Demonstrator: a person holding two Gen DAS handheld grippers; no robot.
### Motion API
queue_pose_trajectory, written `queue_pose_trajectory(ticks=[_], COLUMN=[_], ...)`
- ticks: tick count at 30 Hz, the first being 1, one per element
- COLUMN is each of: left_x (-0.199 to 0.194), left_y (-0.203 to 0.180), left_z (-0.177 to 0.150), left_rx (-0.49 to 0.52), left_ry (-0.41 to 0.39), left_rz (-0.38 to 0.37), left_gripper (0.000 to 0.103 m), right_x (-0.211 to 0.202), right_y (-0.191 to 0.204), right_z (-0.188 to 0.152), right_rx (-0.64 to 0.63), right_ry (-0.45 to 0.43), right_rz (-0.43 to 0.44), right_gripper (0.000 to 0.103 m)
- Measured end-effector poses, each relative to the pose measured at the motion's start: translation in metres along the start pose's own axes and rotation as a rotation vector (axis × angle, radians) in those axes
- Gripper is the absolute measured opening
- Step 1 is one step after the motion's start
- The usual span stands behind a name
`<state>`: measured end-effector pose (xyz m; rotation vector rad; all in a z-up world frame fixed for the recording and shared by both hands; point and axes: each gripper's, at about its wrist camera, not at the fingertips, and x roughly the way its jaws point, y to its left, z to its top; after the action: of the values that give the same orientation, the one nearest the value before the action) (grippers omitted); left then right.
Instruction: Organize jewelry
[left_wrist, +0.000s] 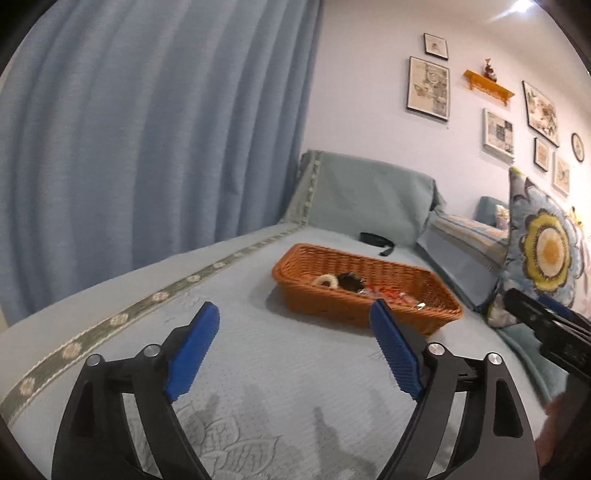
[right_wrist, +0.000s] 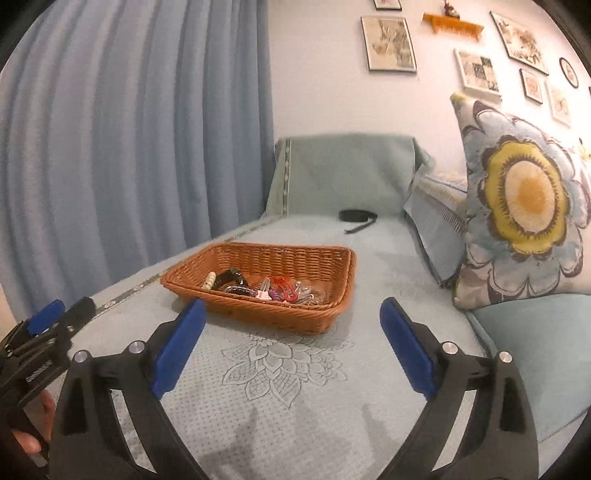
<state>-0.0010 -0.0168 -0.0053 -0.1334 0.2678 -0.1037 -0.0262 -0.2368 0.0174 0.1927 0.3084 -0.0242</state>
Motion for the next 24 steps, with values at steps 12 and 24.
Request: queue_pose_trajectory(ticks=[12,24], left_x=[-0.01,-0.009], left_y=[-0.011,-0.014], left_z=[-0.004,-0.004], left_rx=[0.065,0.075], left_ry=[-0.038,-0.036], left_rz=[0.065,0.094], left_gripper=[0.095,0.095], right_x=[0.017,0.017], right_y=[0.004,0.005], right_z=[-0.022,-0.023], right_rx=[-0.028,-0.025], right_ry=[0.056,0.058], right_rz=[0.024,0.014], right_gripper=[0.091,0.091])
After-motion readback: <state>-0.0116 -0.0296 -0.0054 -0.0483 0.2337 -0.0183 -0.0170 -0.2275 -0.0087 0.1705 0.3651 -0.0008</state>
